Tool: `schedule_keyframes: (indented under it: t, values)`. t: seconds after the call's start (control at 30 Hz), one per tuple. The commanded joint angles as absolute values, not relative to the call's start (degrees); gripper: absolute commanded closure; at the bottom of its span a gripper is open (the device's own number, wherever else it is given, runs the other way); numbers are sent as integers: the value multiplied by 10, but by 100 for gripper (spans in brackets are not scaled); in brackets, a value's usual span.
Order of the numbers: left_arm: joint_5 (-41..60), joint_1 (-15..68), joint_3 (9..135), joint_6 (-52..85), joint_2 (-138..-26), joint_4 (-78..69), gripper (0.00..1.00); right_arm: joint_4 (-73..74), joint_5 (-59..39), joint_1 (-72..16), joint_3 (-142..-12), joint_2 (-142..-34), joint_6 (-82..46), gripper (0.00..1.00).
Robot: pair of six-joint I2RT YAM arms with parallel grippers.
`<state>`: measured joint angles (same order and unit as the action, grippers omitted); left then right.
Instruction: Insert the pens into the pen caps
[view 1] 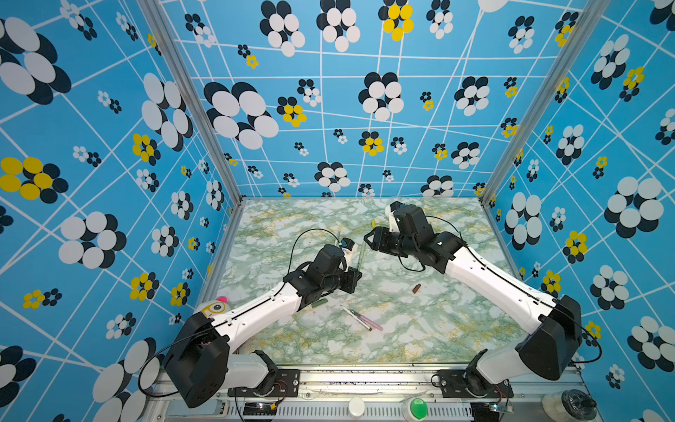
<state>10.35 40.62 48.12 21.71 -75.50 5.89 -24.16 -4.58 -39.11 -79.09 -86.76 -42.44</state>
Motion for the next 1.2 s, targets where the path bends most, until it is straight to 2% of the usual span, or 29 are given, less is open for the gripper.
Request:
schedule_keyframes:
  t: [0.0, 0.5, 0.77, 1.0, 1.17]
  values:
    - [82, 408, 495, 199, -743, 69, 100, -266, -34, -395, -812, -888, -428, 48]
    - [74, 413, 495, 194, -745, 64, 100, -298, -31, -403, -867, -952, -426, 55]
    - [74, 414, 495, 195, -743, 62, 100, -305, -32, -408, -882, -978, -423, 70]
    - [73, 413, 497, 210, -739, 55, 100, -312, -35, -413, -886, -987, -418, 87]
    - [95, 413, 502, 245, -735, 22, 100, -322, -37, -414, -880, -987, -417, 91]
